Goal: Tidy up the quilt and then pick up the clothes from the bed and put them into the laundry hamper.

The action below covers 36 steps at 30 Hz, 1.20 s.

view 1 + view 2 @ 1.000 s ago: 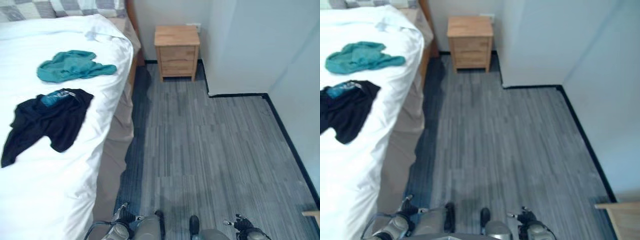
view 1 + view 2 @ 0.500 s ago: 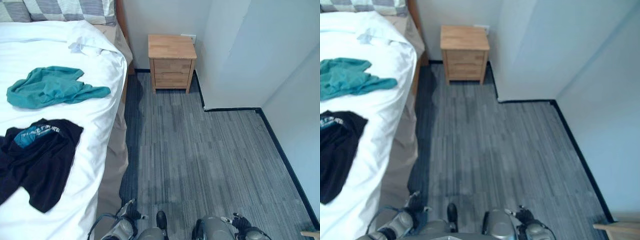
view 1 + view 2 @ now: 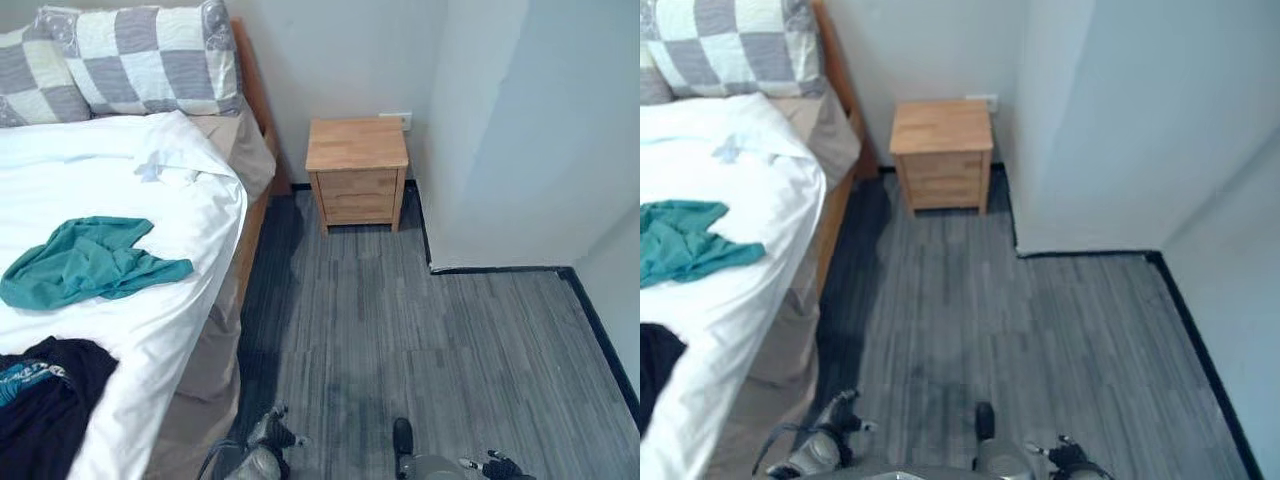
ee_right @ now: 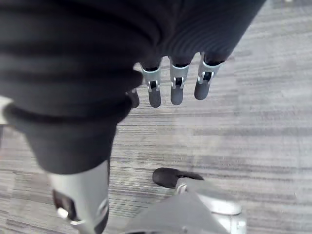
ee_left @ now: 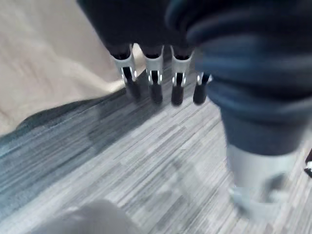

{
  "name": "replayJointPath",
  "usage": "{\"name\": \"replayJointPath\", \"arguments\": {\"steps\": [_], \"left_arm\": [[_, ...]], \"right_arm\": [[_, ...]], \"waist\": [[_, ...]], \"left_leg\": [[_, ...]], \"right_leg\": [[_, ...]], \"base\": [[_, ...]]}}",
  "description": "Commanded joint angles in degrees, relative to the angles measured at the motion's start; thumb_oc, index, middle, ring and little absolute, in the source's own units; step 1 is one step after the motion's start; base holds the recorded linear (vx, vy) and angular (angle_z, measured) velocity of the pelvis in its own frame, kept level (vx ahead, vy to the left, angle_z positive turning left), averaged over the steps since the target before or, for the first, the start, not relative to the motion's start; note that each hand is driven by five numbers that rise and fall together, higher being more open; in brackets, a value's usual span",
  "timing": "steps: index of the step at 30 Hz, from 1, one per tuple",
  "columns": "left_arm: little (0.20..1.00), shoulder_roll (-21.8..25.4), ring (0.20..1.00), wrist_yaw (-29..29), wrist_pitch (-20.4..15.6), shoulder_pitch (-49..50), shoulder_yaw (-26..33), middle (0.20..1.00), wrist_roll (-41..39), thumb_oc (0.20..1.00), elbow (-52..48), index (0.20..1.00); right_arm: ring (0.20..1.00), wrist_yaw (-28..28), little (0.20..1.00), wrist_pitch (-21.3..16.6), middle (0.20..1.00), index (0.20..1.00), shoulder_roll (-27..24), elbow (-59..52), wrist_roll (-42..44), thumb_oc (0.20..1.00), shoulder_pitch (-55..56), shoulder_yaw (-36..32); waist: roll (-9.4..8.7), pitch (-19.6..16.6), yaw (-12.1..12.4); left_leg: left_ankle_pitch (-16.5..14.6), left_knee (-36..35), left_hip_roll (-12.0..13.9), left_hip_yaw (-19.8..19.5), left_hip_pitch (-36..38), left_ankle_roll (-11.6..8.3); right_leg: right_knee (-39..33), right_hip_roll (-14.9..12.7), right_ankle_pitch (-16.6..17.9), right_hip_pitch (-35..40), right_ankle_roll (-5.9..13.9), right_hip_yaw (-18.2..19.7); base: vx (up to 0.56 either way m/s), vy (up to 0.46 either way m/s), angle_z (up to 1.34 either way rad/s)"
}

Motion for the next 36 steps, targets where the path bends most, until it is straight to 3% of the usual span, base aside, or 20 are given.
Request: {"name": "replayJointPath", "arguments": {"steps": [1, 3, 7, 10, 11, 13, 14, 15, 16, 19, 21, 23, 26, 28, 31, 32, 33, 34, 35, 36], "left_arm": [[1.000, 0.35, 1.000, 1.00, -0.51, -3.18, -3.86, 1.000, -0.12, 1.000, 0.75, 1.000], [1.000, 0.17, 1.000, 0.50, -0.38, -1.99, -3.64, 1.000, 0.40, 1.000, 0.79, 1.000], [1.000, 0.20, 1.000, -0.25, 0.52, -0.32, -2.86, 1.000, 2.01, 1.000, 1.91, 1.000], [1.000, 0.78, 1.000, -1.13, 1.33, 1.70, -1.42, 1.000, 1.65, 1.000, 4.19, 1.000], [1.000, 1.05, 1.000, -1.45, 1.46, 1.94, -1.13, 1.000, 2.11, 1.000, 4.83, 1.000], [1.000, 1.92, 1.000, -1.83, 1.62, 2.33, -0.96, 1.000, 3.36, 1.000, 5.16, 1.000], [1.000, 1.94, 1.000, -1.84, 1.62, 2.34, -0.95, 1.000, 3.37, 1.000, 5.15, 1.000], [1.000, 2.80, 1.000, -1.18, 1.88, 2.03, -0.44, 1.000, 2.86, 1.000, 4.43, 1.000], [1.000, 3.00, 1.000, -0.89, 1.69, 1.64, -0.45, 1.000, 2.60, 1.000, 3.88, 1.000], [1.000, 3.32, 1.000, -0.33, 1.03, 0.01, -1.56, 1.000, 1.95, 1.000, 2.19, 1.000], [1.000, 3.45, 1.000, 0.06, 0.21, -1.22, -2.68, 1.000, 1.40, 1.000, 0.98, 1.000], [1.000, 3.51, 1.000, 0.74, -0.43, -2.89, -3.57, 1.000, 1.14, 1.000, 0.44, 1.000], [1.000, 4.49, 1.000, 0.86, -0.77, -4.07, -3.86, 1.000, 1.12, 1.000, 0.15, 1.000], [1.000, 5.87, 1.000, 0.89, -0.67, -3.29, -3.65, 1.000, 1.44, 1.000, 1.51, 1.000], [1.000, 5.85, 1.000, 1.10, -0.55, -1.10, -2.73, 1.000, 1.71, 1.000, 2.83, 1.000], [1.000, 4.89, 1.000, 1.21, -0.48, -0.01, -1.92, 1.000, 0.67, 1.000, 2.21, 1.000], [1.000, 4.89, 1.000, 1.21, -0.47, -0.01, -1.90, 1.000, 0.67, 1.000, 2.20, 1.000], [1.000, 4.35, 1.000, 1.02, -0.45, 0.85, -1.73, 1.000, 0.59, 1.000, 1.42, 1.000], [1.000, 4.34, 1.000, 1.01, -0.43, 0.88, -1.73, 1.000, 0.60, 1.000, 1.38, 1.000], [1.000, 4.40, 1.000, 0.80, -0.43, 0.93, -1.90, 1.000, 0.86, 1.000, 0.91, 1.000]], "right_arm": [[1.000, -0.44, 1.000, 0.05, 1.000, 1.000, -1.98, -0.49, -3.51, 1.000, -1.93, 1.27], [1.000, -0.23, 1.000, 0.04, 1.000, 1.000, -1.98, -0.49, -4.21, 1.000, -1.95, 1.73], [1.000, -1.29, 1.000, 0.14, 1.000, 1.000, -1.76, -1.05, -4.83, 1.000, -4.02, 1.74], [1.000, -0.79, 1.000, 0.06, 1.000, 1.000, -0.45, -1.58, -6.44, 1.000, -4.72, 3.28], [1.000, -0.68, 1.000, -0.33, 1.000, 1.000, 0.15, -1.96, -6.82, 1.000, -4.50, 3.57], [1.000, 0.02, 1.000, -0.10, 1.000, 1.000, 0.94, -3.20, -7.97, 1.000, -4.81, 4.43], [1.000, 0.02, 1.000, -0.09, 1.000, 1.000, 0.96, -3.21, -7.97, 1.000, -4.80, 4.44], [1.000, 0.07, 1.000, -0.41, 1.000, 1.000, 1.63, -4.71, -8.10, 1.000, -5.54, 4.89], [1.000, 0.11, 1.000, -0.46, 1.000, 1.000, 1.98, -5.50, -7.94, 1.000, -5.88, 5.02], [1.000, -0.28, 1.000, -0.89, 1.000, 1.000, 2.51, -6.75, -7.02, 1.000, -5.36, 5.52], [1.000, -0.59, 1.000, -0.97, 1.000, 1.000, 2.44, -7.02, -6.29, 1.000, -5.08, 5.61], [1.000, -0.99, 1.000, -0.74, 1.000, 1.000, 2.31, -6.81, -4.95, 1.000, -5.08, 4.83], [1.000, -0.98, 1.000, 0.07, 1.000, 1.000, 2.55, -6.19, -3.87, 1.000, -3.38, 3.35], [1.000, -0.43, 1.000, 1.08, 1.000, 1.000, 2.83, -5.36, -4.33, 1.000, -3.26, 2.75], [1.000, -0.14, 1.000, 0.77, 1.000, 1.000, 2.68, -4.96, -6.01, 1.000, -3.78, 3.88], [1.000, -0.16, 1.000, 0.60, 1.000, 1.000, 1.13, -5.22, -6.28, 1.000, -3.49, 3.71], [1.000, -0.16, 1.000, 0.60, 1.000, 1.000, 1.13, -5.22, -6.27, 1.000, -3.50, 3.73], [1.000, -0.74, 1.000, 0.52, 1.000, 1.000, -0.44, -5.70, -5.25, 1.000, -3.17, 2.11], [1.000, -0.74, 1.000, 0.52, 1.000, 1.000, -0.46, -5.71, -5.24, 1.000, -3.15, 2.12], [1.000, -1.32, 1.000, 0.53, 1.000, 1.000, -0.99, -5.77, -4.74, 1.000, -3.48, 1.60]], "waist": [[-0.67, 5.77, 1.00], [-0.21, 4.85, 1.90], [1.15, 3.70, 2.43], [-0.01, 2.35, 4.47], [-0.65, 2.19, 4.83], [-1.24, 2.33, 4.50], [-1.31, 2.29, 4.49], [-0.50, 3.14, 3.67], [0.12, 3.51, 3.46], [0.12, 4.29, 1.96], [-0.03, 4.15, 0.75], [-0.23, 4.09, -0.93], [-0.23, 4.31, -2.29], [-1.11, 4.03, -2.50], [-0.79, 3.15, -2.55], [0.10, 2.98, -3.01], [0.05, 2.82, -3.18], [0.06, 2.26, -4.27], [0.10, 2.29, -4.34], [-0.23, 2.20, -4.71]], "left_leg": [[5.93, -13.13, -4.29, 7.33, -0.03, 4.48], [4.92, -22.49, -4.95, 12.18, -1.06, 5.69], [8.65, -35.81, -3.56, 26.47, -0.31, 4.04], [6.82, -38.05, -6.22, 23.72, 2.38, 7.84], [6.06, -39.10, -6.85, 23.42, 3.98, 8.83], [5.35, -40.09, -7.32, 24.06, 6.65, 11.07], [5.35, -40.12, -7.40, 24.07, 6.62, 11.10], [5.13, -42.77, -7.31, 20.88, 10.05, 12.08], [5.15, -44.26, -7.00, 18.60, 11.60, 11.91], [4.86, -45.86, -6.83, 13.44, 13.88, 10.77], [3.72, -45.53, -6.64, 9.37, 14.72, 9.58], [1.69, -45.05, -6.63, 4.43, 15.81, 8.50], [-0.89, -43.54, -4.46, -1.89, 16.87, 6.38], [-2.44, -41.95, -2.55, -5.42, 17.70, 4.20], [-1.82, -41.45, 0.35, -5.87, 17.58, 3.00], [0.45, -39.32, 2.19, -2.32, 15.10, 2.63], [0.63, -39.36, 2.12, -2.48, 14.83, 2.62], [2.60, -36.57, 3.81, 9.20, 12.51, 3.11], [2.49, -36.38, 3.87, 9.11, 12.45, 3.08], [1.49, -35.13, 3.09, 13.63, 11.75, 3.87]], "right_leg": [[-0.22, -3.31, -8.10, 6.41, 6.29, 0.36], [-0.22, -2.73, -10.33, 7.97, 6.57, -0.63], [-0.02, 0.22, -15.55, 13.31, 7.00, -4.70], [8.84, 0.97, -16.86, 13.74, 7.97, -6.55], [14.53, 0.99, -15.82, 12.69, 10.20, -7.63], [27.29, -0.61, -7.94, 8.32, 16.22, -8.15], [27.51, -0.71, -8.06, 8.19, 16.25, -8.13], [39.38, -1.33, -4.14, 1.08, 16.84, -5.45], [40.66, -1.12, -5.42, -1.44, 16.31, -4.15], [32.56, -1.43, -9.01, -4.86, 13.14, -1.85], [19.24, -2.68, -9.79, -4.47, 11.40, 1.96], [7.72, -4.49, -7.49, -5.32, 11.21, 11.02], [3.77, -7.15, -4.03, -9.08, 13.31, 23.36], [3.00, -9.49, -3.67, -7.44, 15.08, 20.57], [5.14, -7.51, -5.06, -7.21, 14.60, 18.96], [4.14, -7.67, -6.05, -4.71, 13.39, 14.93], [4.05, -7.76, -5.91, -4.86, 13.38, 14.81], [2.25, -9.41, -6.85, -1.64, 12.23, 9.41], [2.09, -9.39, -6.79, -1.48, 12.22, 9.30], [1.48, -9.37, -7.17, -0.54, 11.65, 7.47]], "base": [[0.40, -0.091, 0.15], [0.43, -0.034, 0.07], [0.48, -0.001, 0.43], [0.53, 0.022, 0.48], [0.42, -0.008, 0.25], [0.33, 0.014, 0.36], [0.41, 0.023, 0.62], [0.41, -0.009, 0.51], [0.53, -0.037, 0.78], [0.38, -0.157, 1.26], [0.44, -0.272, 1.80], [0.46, -0.304, 1.49], [0.39, -0.441, 1.48], [0.43, -0.737, 2.23], [0.25, -0.469, 1.53], [0.21, -0.419, 0.79], [0.18, -0.430, 1.06], [0.05, -0.181, 1.05], [0.06, -0.268, 1.20], [0.01, -0.149, 1.12]]}}
